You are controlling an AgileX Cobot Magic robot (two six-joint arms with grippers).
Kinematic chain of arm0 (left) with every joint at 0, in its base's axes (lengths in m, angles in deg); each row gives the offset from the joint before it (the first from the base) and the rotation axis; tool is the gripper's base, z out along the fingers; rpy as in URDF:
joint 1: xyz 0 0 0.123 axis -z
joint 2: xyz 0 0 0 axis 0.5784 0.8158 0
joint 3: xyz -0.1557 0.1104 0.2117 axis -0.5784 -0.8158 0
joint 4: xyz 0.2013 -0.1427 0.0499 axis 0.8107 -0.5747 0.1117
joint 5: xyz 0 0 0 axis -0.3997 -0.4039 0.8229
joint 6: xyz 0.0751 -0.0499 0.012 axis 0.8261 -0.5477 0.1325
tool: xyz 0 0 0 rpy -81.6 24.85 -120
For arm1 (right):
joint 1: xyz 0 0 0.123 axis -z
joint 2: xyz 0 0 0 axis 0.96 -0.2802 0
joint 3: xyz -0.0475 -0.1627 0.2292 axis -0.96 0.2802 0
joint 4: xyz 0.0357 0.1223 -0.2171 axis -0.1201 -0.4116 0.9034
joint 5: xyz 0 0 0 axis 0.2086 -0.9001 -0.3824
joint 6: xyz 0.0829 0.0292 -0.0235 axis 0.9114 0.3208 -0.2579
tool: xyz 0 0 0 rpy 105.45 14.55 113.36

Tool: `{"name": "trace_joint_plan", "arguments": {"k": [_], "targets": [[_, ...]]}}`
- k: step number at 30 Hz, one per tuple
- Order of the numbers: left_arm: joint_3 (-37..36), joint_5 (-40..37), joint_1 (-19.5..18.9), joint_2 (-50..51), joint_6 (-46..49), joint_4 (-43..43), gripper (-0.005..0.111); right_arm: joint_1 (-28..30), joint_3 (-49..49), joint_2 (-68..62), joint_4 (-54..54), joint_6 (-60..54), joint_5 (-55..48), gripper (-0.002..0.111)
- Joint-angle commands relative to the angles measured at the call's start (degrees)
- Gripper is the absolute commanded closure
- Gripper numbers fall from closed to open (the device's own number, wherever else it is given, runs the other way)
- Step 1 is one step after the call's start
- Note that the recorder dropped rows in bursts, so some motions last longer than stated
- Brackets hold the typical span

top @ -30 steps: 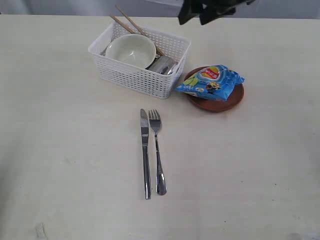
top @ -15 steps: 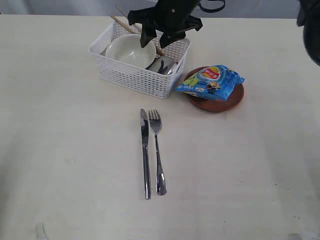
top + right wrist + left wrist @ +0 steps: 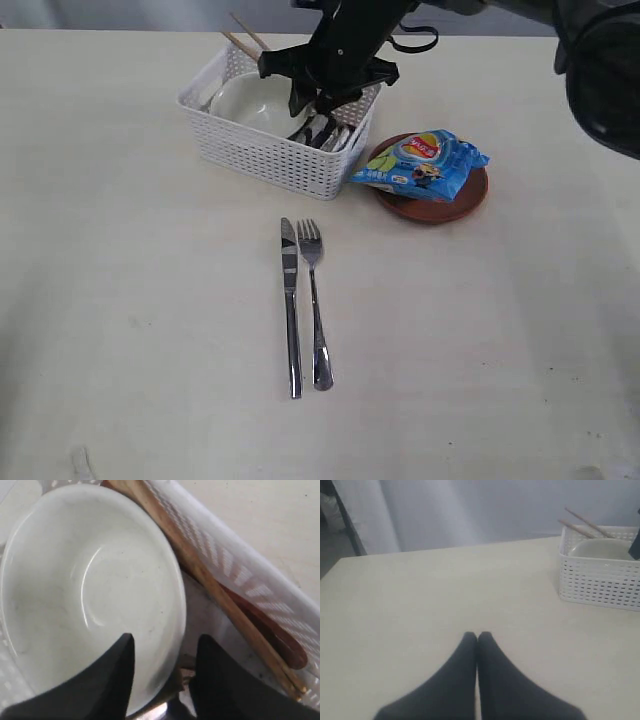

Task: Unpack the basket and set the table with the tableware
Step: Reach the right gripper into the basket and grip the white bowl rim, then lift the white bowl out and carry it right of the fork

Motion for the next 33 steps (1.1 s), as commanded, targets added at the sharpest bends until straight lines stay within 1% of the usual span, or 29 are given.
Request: {"name": "trace_joint_plan", "arguments": {"k": [1,6,11,19,25,33], "targets": [[-0.1,0.4,-0.1,-0.2,0.0,0.3,0.107,-0.2,-0.4,0.0,0.2,-0.4,0.0,0.087],[-0.1,0.4,-0.1,-0.2,0.0,0.3,0.107,-0.2,-0.4,0.0,0.2,-0.9,-0.1,0.109],[-0.1,0.4,-0.1,-0.2,0.0,0.3,0.107,-0.2,-0.4,0.3,0.2,-1.1,-0.3,0.109],[-0.1,0.4,-0.1,-0.2,0.0,0.3,0.107,-0.2,-0.4,6.7,1.5,-1.0,-0.9,0.109],[-0.1,0.4,-0.1,-0.2,0.0,0.3,0.107,-0.1,-0.4,7.5,2.0,-0.8,-3.4,0.109],[-0.1,0.4,-0.1,-0.2,0.0,0.3,0.107,-0.1,-0.4,10.9,2.8,-0.8,-4.2,0.109]]}}
